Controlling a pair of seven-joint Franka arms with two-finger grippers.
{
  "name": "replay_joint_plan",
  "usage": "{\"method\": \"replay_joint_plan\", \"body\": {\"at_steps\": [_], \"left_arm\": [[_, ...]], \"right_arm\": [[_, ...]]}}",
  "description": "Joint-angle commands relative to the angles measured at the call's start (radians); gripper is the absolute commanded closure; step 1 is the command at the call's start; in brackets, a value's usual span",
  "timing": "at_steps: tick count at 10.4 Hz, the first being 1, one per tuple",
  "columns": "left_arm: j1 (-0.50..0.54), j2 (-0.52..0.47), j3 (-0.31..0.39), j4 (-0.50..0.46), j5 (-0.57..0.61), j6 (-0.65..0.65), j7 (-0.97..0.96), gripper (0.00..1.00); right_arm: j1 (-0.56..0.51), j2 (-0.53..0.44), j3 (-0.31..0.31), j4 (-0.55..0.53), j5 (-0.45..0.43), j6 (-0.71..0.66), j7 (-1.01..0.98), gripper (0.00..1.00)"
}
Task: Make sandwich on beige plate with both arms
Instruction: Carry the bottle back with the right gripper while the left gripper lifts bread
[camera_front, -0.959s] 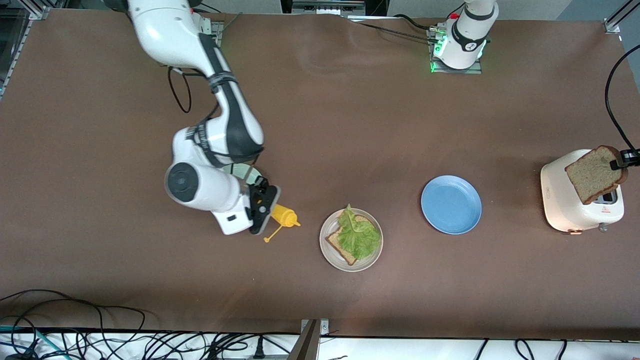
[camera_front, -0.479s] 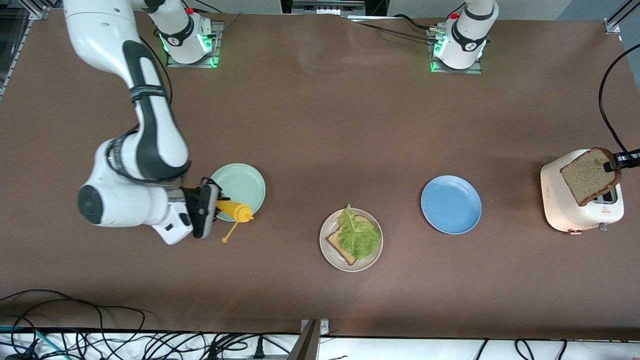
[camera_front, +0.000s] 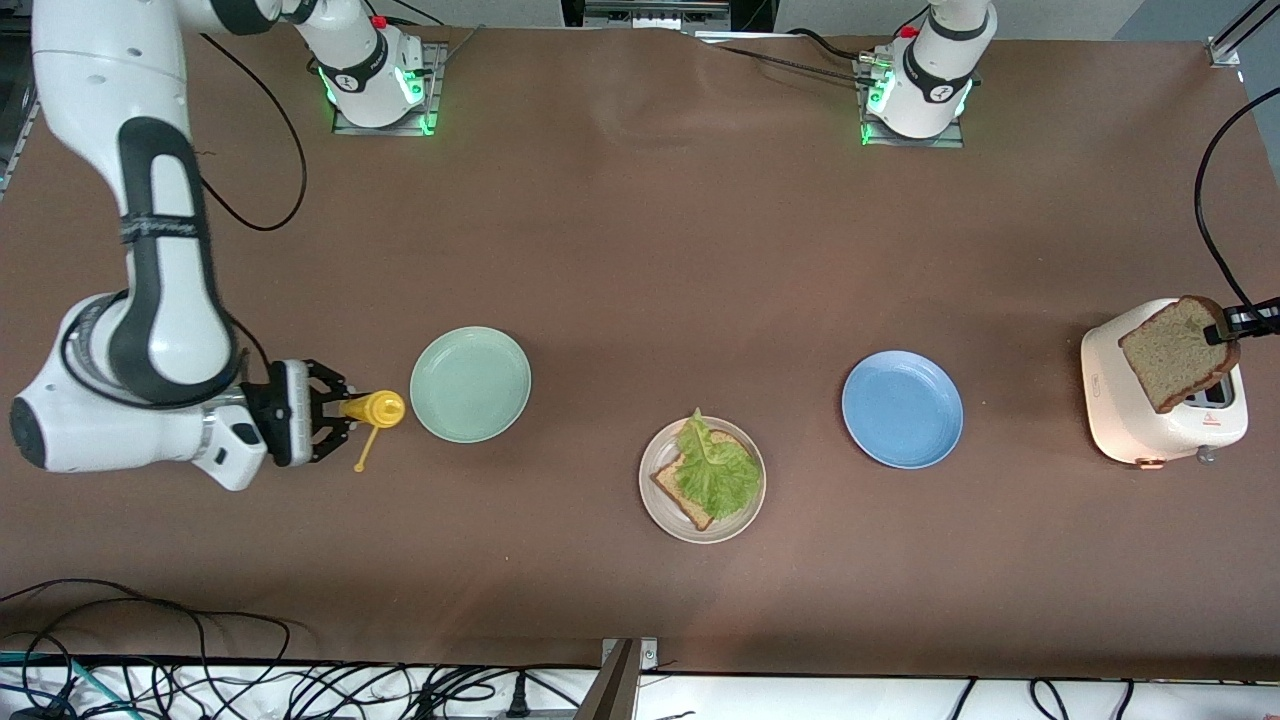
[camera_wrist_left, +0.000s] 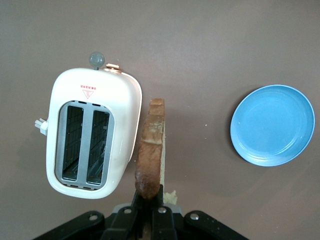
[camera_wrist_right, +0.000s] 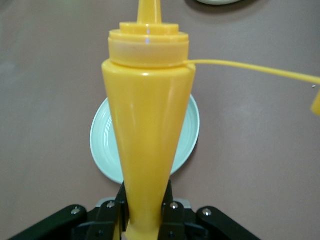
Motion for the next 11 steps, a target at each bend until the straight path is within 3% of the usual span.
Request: {"method": "replay_joint_plan", "body": {"at_steps": [1, 4, 8, 11], "left_arm": [[-0.004, -0.005, -0.001, 0.005, -0.016, -0.01, -0.015, 1.0], [-0.009, -0.006, -0.021, 0.003, -0.016, -0.01, -0.066, 1.0], [-0.011, -0.006, -0.045, 0.005, -0.014, -0.026, -0.101, 1.0], [-0.023, -0.006, -0.056, 0.005, -0.014, -0.026, -0.149, 1.0]], "right_arm": [[-0.092, 0.071, 0.021, 0.021, 0.08, -0.067, -0.175, 1.0], [-0.136, 0.157, 0.021, 0.025, 0.149, -0.088, -0.308, 1.0], [-0.141, 0.257, 0.015, 0.022, 0.32, -0.13, -0.338, 1.0], [-0.143, 0.261, 0.015, 0.019, 0.324, -0.131, -0.339, 1.0]]}}
